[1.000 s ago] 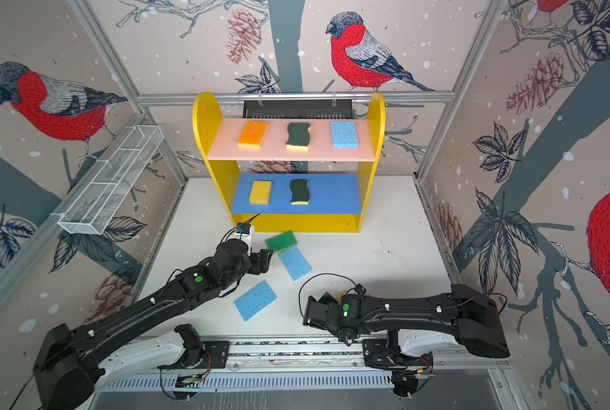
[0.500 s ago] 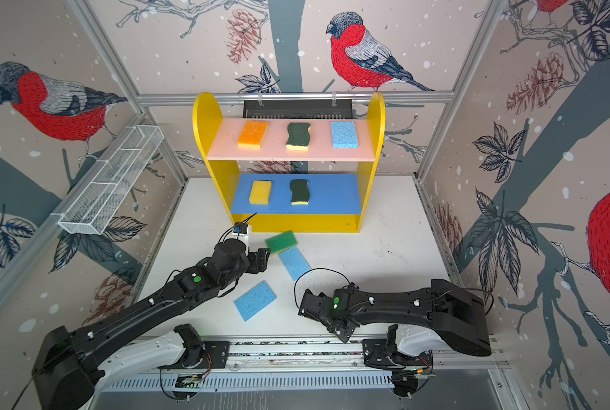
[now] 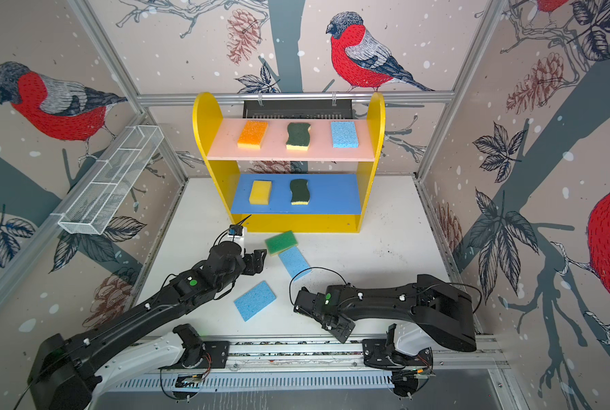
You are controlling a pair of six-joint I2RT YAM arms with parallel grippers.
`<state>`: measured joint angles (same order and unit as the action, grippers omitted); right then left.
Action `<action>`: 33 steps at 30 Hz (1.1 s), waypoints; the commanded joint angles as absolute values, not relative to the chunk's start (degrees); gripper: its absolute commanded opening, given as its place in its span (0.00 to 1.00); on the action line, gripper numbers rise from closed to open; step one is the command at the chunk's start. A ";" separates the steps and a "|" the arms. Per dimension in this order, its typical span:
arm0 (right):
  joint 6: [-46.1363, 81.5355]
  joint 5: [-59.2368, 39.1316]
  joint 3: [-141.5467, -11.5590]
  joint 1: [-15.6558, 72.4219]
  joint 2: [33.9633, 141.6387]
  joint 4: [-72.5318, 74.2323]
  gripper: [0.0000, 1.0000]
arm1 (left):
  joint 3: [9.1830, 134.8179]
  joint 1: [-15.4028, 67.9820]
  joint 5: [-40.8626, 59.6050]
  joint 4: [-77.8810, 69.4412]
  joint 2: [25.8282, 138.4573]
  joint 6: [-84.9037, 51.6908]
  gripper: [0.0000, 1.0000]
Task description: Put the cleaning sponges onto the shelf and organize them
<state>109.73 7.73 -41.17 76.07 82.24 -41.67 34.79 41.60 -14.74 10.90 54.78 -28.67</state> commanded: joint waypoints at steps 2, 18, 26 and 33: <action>111.52 7.32 -41.35 75.76 82.07 -44.95 1.00 | 34.15 41.06 -13.24 7.87 54.93 -29.05 0.81; 108.24 9.88 -37.95 74.09 77.97 -43.20 0.91 | 33.97 40.71 -12.49 7.65 55.08 -29.34 0.80; 105.66 10.32 -38.05 72.83 78.22 -43.20 0.89 | 34.09 40.70 -12.29 7.56 55.88 -29.61 0.80; 105.03 9.54 -37.53 72.51 78.74 -43.44 0.86 | 33.86 40.56 -12.47 7.65 55.81 -29.63 0.80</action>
<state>105.84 9.06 -37.78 72.49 78.54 -42.48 33.98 40.66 -12.21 9.52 55.86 -29.63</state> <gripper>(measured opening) 0.864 0.797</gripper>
